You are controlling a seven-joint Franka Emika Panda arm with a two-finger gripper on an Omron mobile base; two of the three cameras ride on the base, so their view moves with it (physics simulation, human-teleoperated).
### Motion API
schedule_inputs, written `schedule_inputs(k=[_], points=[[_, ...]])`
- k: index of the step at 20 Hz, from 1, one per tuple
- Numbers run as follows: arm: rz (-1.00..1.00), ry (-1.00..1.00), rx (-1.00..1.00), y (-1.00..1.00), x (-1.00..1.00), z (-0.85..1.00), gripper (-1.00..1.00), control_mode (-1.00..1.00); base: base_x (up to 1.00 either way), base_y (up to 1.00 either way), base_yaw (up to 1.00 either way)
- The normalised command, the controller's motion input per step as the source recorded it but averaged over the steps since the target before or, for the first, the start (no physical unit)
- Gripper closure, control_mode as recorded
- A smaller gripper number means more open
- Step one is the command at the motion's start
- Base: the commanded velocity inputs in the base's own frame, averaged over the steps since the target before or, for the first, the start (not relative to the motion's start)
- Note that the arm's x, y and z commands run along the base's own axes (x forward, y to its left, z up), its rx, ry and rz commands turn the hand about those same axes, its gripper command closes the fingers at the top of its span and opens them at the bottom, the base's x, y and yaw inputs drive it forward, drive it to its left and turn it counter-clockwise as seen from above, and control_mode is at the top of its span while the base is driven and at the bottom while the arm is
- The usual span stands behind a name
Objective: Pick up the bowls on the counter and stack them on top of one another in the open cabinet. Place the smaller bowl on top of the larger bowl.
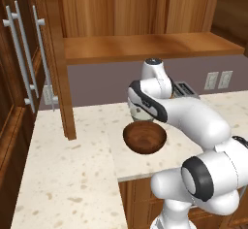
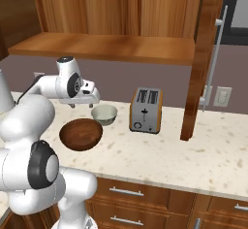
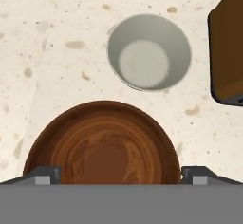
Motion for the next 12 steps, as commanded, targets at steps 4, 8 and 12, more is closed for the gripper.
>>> schedule_inputs(k=[4,8,12], points=[[0.0,-0.03,-0.03,0.09,0.15,-0.08,-1.0,-1.0,0.0,0.0,0.0],[0.0,-0.01,-0.03,0.02,0.21,-0.1,-1.0,-1.0,0.0,0.0,0.0],[0.0,0.01,-0.05,0.08,0.33,-0.13,-1.0,-1.0,0.0,0.0,0.0]])
